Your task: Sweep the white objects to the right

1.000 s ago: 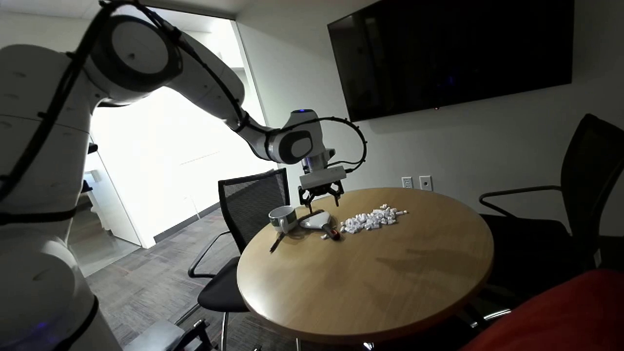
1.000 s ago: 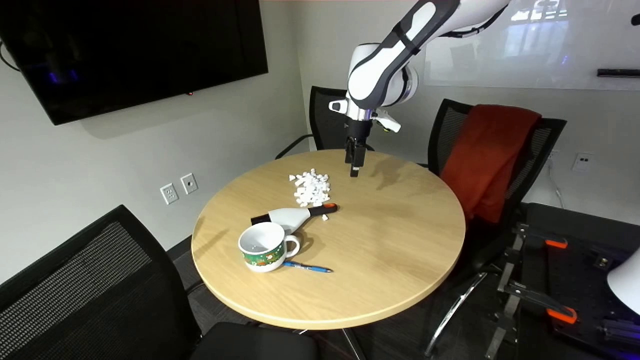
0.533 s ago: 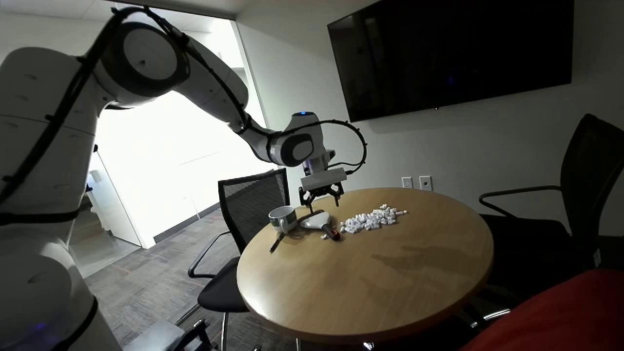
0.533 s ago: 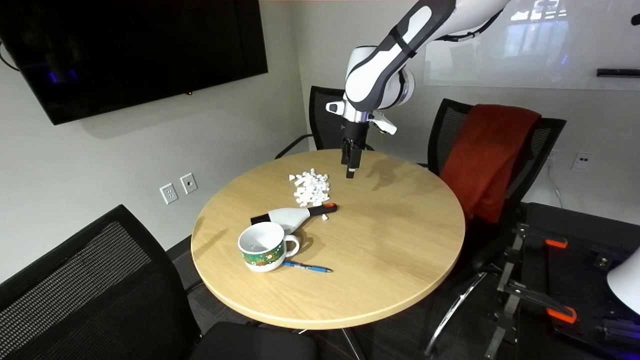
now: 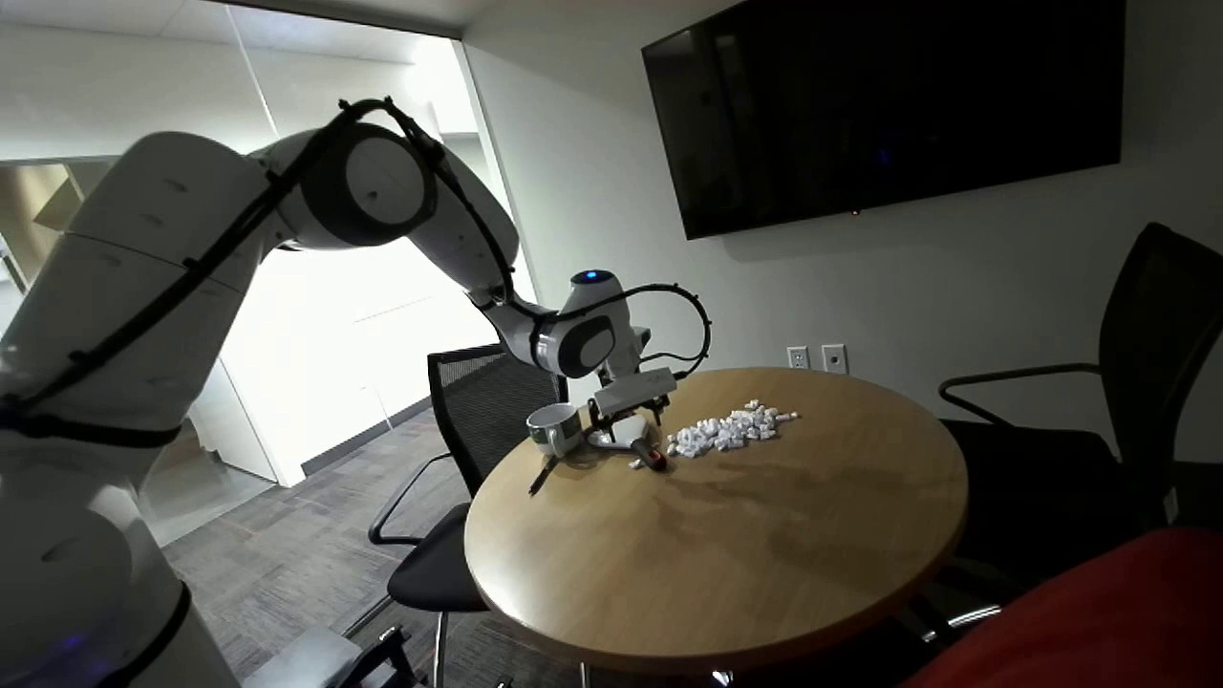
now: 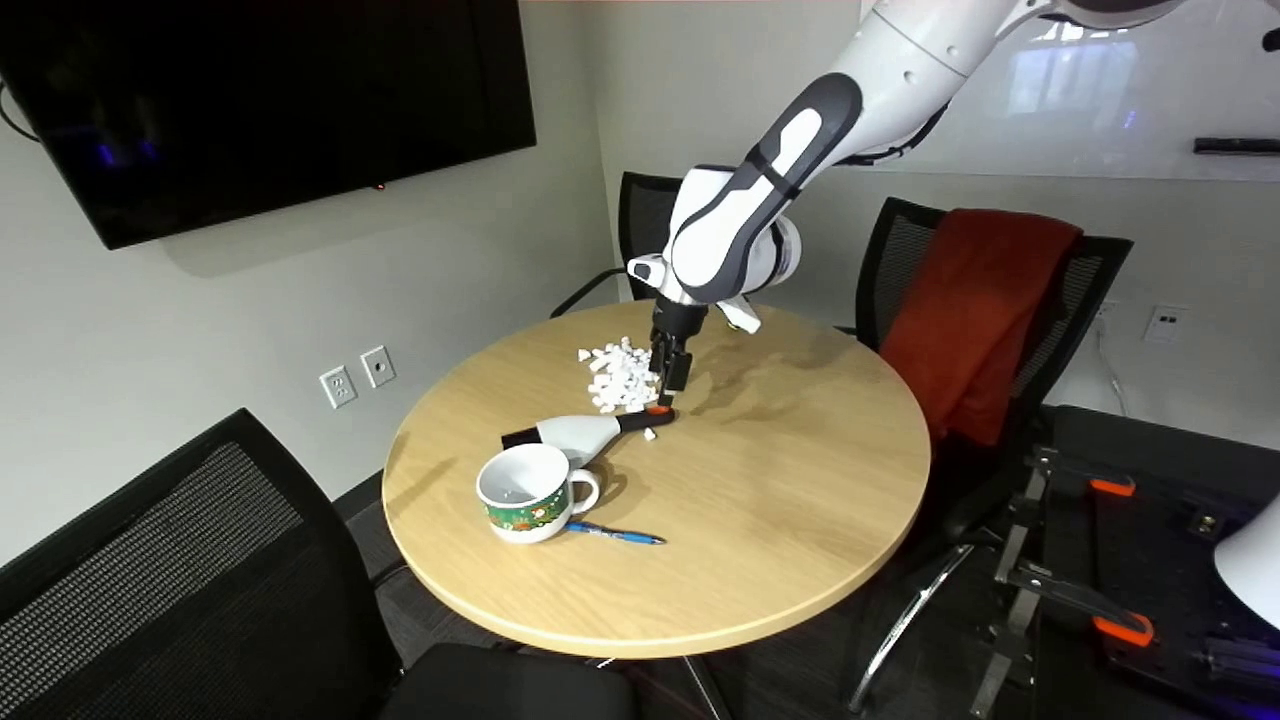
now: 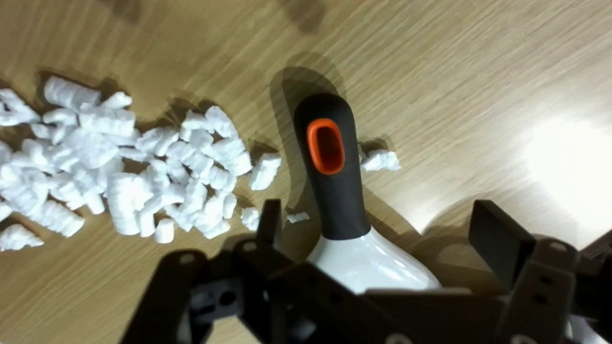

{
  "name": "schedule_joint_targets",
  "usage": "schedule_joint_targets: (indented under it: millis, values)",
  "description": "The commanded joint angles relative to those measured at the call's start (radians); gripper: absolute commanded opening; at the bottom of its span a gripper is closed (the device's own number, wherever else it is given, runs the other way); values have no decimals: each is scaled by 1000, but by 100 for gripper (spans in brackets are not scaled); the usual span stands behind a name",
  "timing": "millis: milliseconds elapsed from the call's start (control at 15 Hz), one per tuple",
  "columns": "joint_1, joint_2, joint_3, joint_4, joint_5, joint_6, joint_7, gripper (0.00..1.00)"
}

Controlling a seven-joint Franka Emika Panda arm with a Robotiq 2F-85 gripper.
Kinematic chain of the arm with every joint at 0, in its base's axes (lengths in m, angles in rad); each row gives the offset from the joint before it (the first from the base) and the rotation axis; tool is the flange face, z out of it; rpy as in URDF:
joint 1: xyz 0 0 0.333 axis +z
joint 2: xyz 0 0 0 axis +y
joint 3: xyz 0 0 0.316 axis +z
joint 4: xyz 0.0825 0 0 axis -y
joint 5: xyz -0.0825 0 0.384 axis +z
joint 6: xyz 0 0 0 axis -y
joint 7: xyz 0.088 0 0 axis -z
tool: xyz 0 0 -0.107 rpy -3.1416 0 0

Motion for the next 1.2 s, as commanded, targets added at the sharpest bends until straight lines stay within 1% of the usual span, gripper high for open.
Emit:
schedule_joint_targets:
  millis: [0, 400, 667, 1133]
  values:
    - [-28, 95, 35, 95, -59, 41, 7, 100]
    - [-70, 186, 87, 203, -95, 17, -2, 100]
    - [-80, 231, 113, 260, -103, 0, -1, 100]
    - [-69, 283, 112, 322, -114, -31, 8, 100]
